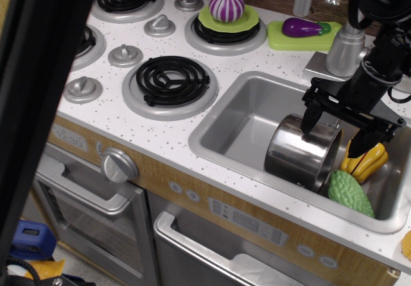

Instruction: Flip pot upright in sink

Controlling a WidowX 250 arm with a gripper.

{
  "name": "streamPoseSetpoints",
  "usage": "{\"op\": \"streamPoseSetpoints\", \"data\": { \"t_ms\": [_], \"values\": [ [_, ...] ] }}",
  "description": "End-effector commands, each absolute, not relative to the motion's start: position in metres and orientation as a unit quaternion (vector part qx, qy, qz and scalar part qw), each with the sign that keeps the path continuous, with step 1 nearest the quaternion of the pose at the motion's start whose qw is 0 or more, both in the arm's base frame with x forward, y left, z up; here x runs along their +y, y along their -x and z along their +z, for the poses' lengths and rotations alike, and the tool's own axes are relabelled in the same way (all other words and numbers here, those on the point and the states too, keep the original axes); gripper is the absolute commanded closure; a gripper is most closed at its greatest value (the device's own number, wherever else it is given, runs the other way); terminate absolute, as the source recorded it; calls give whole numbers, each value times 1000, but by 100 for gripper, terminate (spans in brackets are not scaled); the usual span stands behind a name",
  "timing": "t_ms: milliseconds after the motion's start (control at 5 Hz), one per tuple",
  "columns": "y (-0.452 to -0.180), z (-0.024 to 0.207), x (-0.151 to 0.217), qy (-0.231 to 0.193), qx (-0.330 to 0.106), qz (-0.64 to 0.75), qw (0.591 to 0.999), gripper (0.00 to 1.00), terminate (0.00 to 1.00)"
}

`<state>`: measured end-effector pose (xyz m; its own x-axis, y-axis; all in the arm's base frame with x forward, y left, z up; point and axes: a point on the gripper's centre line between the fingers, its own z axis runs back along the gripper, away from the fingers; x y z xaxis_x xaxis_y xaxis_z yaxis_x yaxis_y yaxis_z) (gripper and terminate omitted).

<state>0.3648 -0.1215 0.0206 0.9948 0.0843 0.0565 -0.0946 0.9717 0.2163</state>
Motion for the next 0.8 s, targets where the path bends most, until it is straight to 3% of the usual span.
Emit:
{"op": "streamPoseSetpoints", "data": {
  "t_ms": [0,400,600],
  "values": [
    [-365,21,-122,-110,-23,45,993,0,0],
    [-375,36,-134,-271,-2,-1,963,0,0],
    [-377,34,-132,-332,-1,-26,943,0,0]
  ]
}}
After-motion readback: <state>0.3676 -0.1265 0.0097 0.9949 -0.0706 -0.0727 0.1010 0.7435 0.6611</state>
